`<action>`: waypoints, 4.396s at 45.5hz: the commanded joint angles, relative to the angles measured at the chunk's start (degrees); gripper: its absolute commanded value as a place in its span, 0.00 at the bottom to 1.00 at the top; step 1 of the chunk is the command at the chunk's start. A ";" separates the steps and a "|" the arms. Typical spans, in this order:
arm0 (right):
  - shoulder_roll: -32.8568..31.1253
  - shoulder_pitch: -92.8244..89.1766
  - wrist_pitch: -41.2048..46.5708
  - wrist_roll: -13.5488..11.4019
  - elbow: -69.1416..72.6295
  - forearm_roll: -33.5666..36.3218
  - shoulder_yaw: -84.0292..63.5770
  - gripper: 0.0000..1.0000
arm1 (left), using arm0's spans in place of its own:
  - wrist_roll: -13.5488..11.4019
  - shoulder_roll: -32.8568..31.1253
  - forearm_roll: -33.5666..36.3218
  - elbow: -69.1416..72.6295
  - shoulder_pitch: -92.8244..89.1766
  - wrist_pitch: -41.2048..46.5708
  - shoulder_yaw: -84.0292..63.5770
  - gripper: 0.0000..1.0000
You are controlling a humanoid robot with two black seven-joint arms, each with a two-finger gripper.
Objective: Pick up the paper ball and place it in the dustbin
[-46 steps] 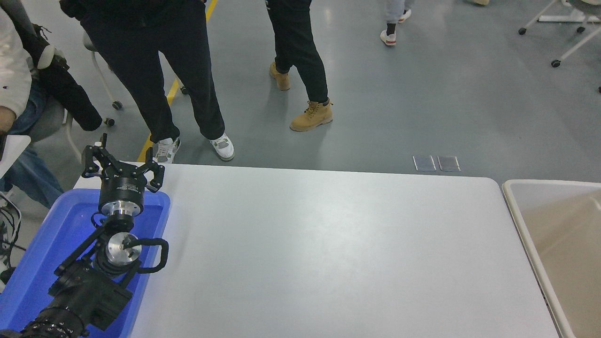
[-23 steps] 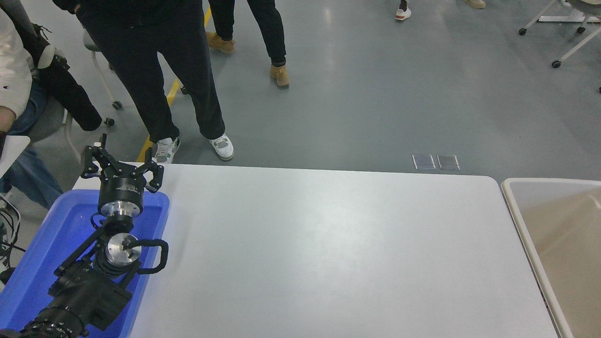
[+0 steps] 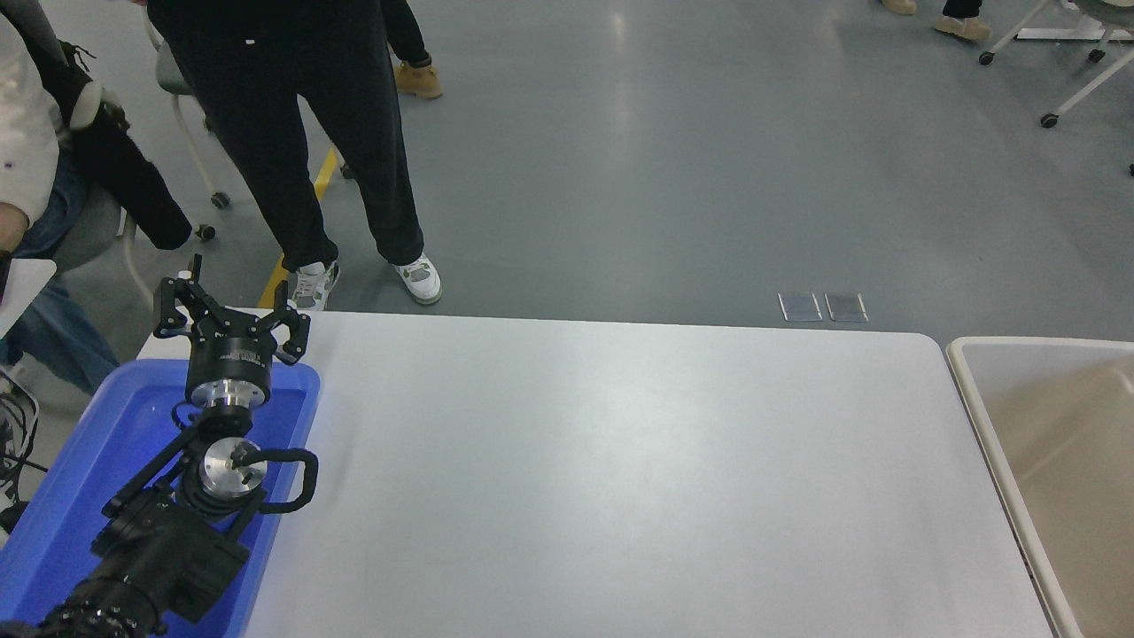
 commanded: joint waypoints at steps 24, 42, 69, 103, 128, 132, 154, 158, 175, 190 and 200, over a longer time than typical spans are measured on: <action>8.28 -8.31 4.41 2.45 -4.42 -0.07 7.00 1.00 | 0.00 -0.01 -0.01 0.00 -0.02 0.01 0.00 0.99; 4.32 -5.50 6.87 2.45 -4.68 -0.77 5.77 1.00 | 0.00 -0.01 -0.01 0.00 -0.02 0.01 0.00 0.99; -4.99 12.60 15.14 1.75 -2.58 -19.48 5.68 1.00 | 0.00 0.08 -0.01 0.00 -0.02 0.01 0.00 0.99; -16.52 29.05 7.14 1.40 43.04 -25.13 18.68 1.00 | 0.00 -0.01 -0.01 0.00 -0.02 0.01 0.00 0.99; 2.38 19.03 14.25 8.87 40.05 -10.00 36.62 1.00 | 0.00 -0.01 -0.01 0.00 -0.02 0.01 0.00 0.99; 4.14 17.01 15.84 9.40 39.35 -9.91 38.11 1.00 | 0.00 -0.01 -0.01 0.00 -0.02 0.01 0.00 0.99; 12.75 5.94 26.91 11.07 30.65 -9.91 48.31 1.00 | 0.00 -0.01 -0.01 0.00 -0.02 0.01 0.00 0.99; 13.99 3.65 28.05 11.07 30.65 -10.00 51.20 1.00 | 0.00 -0.01 -0.01 0.00 -0.02 0.01 0.00 0.99; 14.08 -1.10 29.46 11.07 28.80 -10.00 53.32 1.00 | 0.00 0.08 -0.01 0.00 -0.02 0.01 0.00 0.99; 15.83 -1.28 29.46 11.07 24.58 -10.00 54.46 1.00 | 0.00 -0.01 -0.01 0.00 -0.02 0.01 0.00 0.99; 15.83 -1.19 29.82 11.07 24.58 -10.00 56.05 1.00 | 0.00 -0.01 -0.01 0.00 0.07 0.01 0.00 0.99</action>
